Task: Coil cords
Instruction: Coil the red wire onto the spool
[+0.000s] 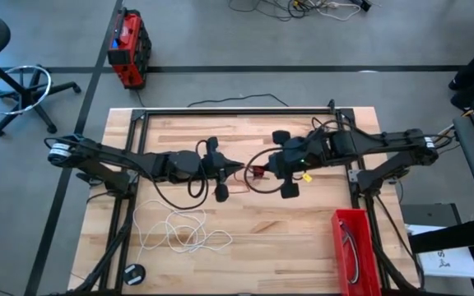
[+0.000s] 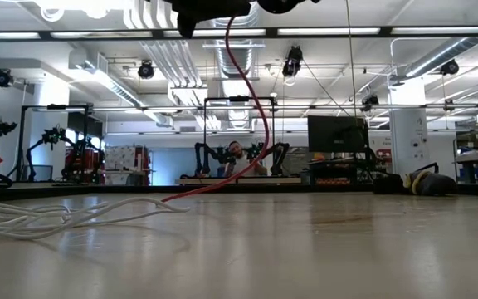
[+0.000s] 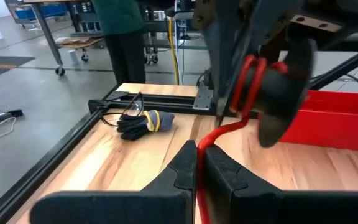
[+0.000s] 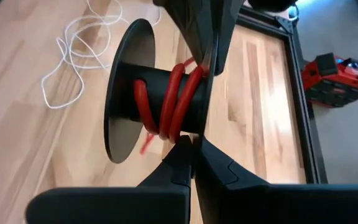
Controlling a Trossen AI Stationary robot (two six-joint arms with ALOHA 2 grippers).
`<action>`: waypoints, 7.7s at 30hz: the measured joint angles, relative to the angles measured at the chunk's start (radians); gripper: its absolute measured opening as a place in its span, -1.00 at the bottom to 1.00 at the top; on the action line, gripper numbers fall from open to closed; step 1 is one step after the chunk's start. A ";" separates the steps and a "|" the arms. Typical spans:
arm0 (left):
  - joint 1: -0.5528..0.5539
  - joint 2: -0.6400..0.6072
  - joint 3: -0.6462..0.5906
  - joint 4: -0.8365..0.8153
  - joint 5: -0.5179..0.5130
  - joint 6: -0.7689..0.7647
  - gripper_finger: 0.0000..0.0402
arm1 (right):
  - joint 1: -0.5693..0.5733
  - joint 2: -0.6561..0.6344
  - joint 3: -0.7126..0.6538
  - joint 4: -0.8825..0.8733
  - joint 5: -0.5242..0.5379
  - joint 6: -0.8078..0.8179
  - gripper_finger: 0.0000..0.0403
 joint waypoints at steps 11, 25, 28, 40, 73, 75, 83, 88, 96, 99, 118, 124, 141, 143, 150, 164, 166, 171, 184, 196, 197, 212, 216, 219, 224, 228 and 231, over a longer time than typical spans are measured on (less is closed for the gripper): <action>-0.002 -0.010 0.000 0.003 0.013 -0.166 -0.90 | 0.001 0.029 0.000 -0.036 0.114 0.024 -1.00; -0.003 -0.011 0.005 0.020 0.097 -0.348 -0.90 | -0.001 0.119 -0.003 -0.024 0.245 0.077 -1.00; -0.003 -0.013 0.005 0.019 0.098 -0.337 -0.90 | -0.001 0.119 -0.003 -0.009 0.271 0.076 -1.00; -0.013 0.033 -0.057 0.082 0.086 -0.283 -0.73 | -0.001 0.015 -0.003 -0.006 0.294 0.079 -1.00; 0.006 0.471 0.135 0.315 -0.080 0.170 -0.18 | 0.008 -0.043 -0.008 0.074 0.267 0.083 -1.00; 0.012 0.496 0.134 0.338 -0.069 0.170 -0.17 | 0.009 -0.043 -0.008 0.073 0.266 0.081 -1.00; 0.015 0.533 0.153 0.337 -0.117 0.147 -0.40 | 0.011 -0.043 -0.010 0.072 0.265 0.080 -1.00; 0.022 0.532 0.153 0.337 -0.106 0.099 -0.74 | 0.011 -0.043 -0.010 0.073 0.259 0.080 -1.00; 0.022 0.513 0.151 0.272 -0.149 0.071 -0.96 | 0.017 -0.043 -0.010 0.073 0.259 0.081 -1.00; 0.023 0.474 0.151 0.148 -0.236 0.069 -0.98 | 0.034 -0.043 -0.010 0.072 0.259 0.075 -1.00; 0.021 -0.027 0.146 -0.341 -0.318 -0.119 -1.00 | 0.089 -0.041 -0.130 -0.010 0.498 0.159 -1.00; 0.019 -0.030 0.146 -0.204 -0.118 -0.174 -1.00 | 0.071 -0.040 -0.188 0.114 0.506 0.170 -1.00; 0.011 0.124 0.146 0.042 0.121 -0.235 -1.00 | 0.005 0.050 -0.192 0.275 0.480 0.228 -1.00; 0.008 0.145 0.146 0.053 0.131 -0.237 -1.00 | -0.012 0.050 -0.192 0.279 0.472 0.241 -1.00; 0.001 0.177 0.147 0.066 0.122 -0.228 -1.00 | -0.057 0.048 -0.192 0.267 0.334 0.284 -1.00; -0.006 0.183 0.146 0.006 0.079 -0.129 -0.98 | -0.058 0.023 -0.110 0.291 0.229 0.297 -1.00; -0.009 0.184 0.146 -0.004 0.049 -0.120 -0.97 | -0.058 0.022 -0.102 0.290 0.198 0.293 -1.00; -0.009 0.185 0.146 -0.050 -0.040 -0.092 -0.95 | -0.058 0.021 -0.089 0.289 0.145 0.277 -1.00; -0.022 0.162 0.145 -0.174 -0.145 0.009 -0.43 | -0.055 -0.011 -0.082 0.282 0.094 0.270 -1.00; -0.044 0.086 0.145 -0.231 -0.144 -0.048 -0.19 | -0.055 -0.038 -0.083 0.223 0.097 0.255 -1.00; -0.049 0.084 0.145 -0.206 -0.144 -0.045 -0.19 | -0.055 -0.038 -0.084 0.220 0.097 0.250 -1.00; -0.101 0.046 0.145 -0.190 -0.220 0.055 -0.34 | -0.027 -0.038 -0.084 0.214 0.074 0.198 -1.00; -0.110 0.040 0.145 -0.131 -0.168 0.086 -0.39 | -0.026 -0.038 -0.084 0.207 0.075 0.187 -1.00; -0.110 0.043 0.145 -0.081 -0.087 0.099 -0.42 | -0.027 -0.038 -0.084 0.208 0.071 0.176 -1.00; -0.109 0.056 0.145 -0.055 -0.063 0.105 -0.46 | -0.025 -0.038 -0.084 0.203 0.066 0.177 -1.00; -0.108 0.060 0.145 -0.054 -0.069 0.105 -0.76 | -0.023 -0.038 -0.084 0.195 0.066 0.176 -1.00; -0.109 0.060 0.145 -0.058 -0.070 0.106 -0.95 | -0.019 -0.039 -0.084 0.191 0.065 0.176 -0.99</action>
